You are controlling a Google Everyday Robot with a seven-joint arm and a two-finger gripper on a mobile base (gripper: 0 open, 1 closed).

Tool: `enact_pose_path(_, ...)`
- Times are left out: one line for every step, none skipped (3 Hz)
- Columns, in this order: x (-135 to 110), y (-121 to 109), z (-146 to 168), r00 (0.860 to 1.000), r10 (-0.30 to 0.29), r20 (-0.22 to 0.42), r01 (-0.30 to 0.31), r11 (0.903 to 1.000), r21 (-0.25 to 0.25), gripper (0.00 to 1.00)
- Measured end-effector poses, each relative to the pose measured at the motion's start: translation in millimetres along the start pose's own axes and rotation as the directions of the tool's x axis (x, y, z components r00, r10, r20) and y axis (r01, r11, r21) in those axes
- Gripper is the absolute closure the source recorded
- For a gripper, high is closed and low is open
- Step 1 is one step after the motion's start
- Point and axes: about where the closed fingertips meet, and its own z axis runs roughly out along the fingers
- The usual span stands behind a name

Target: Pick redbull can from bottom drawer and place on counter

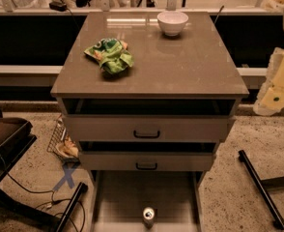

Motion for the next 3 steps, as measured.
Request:
enact_pose_path(-2,0,1,1.0,0.002,0.006,-0.002,1.0,0.001,0.0)
enact_pose_path(-6,1,5,1.0,0.012,0.026,-0.012,0.9999,0.002,0.0)
enact_pose_path(-2,35,59,0.984,0.113,0.135,-0.107,0.9929,-0.053,0.0)
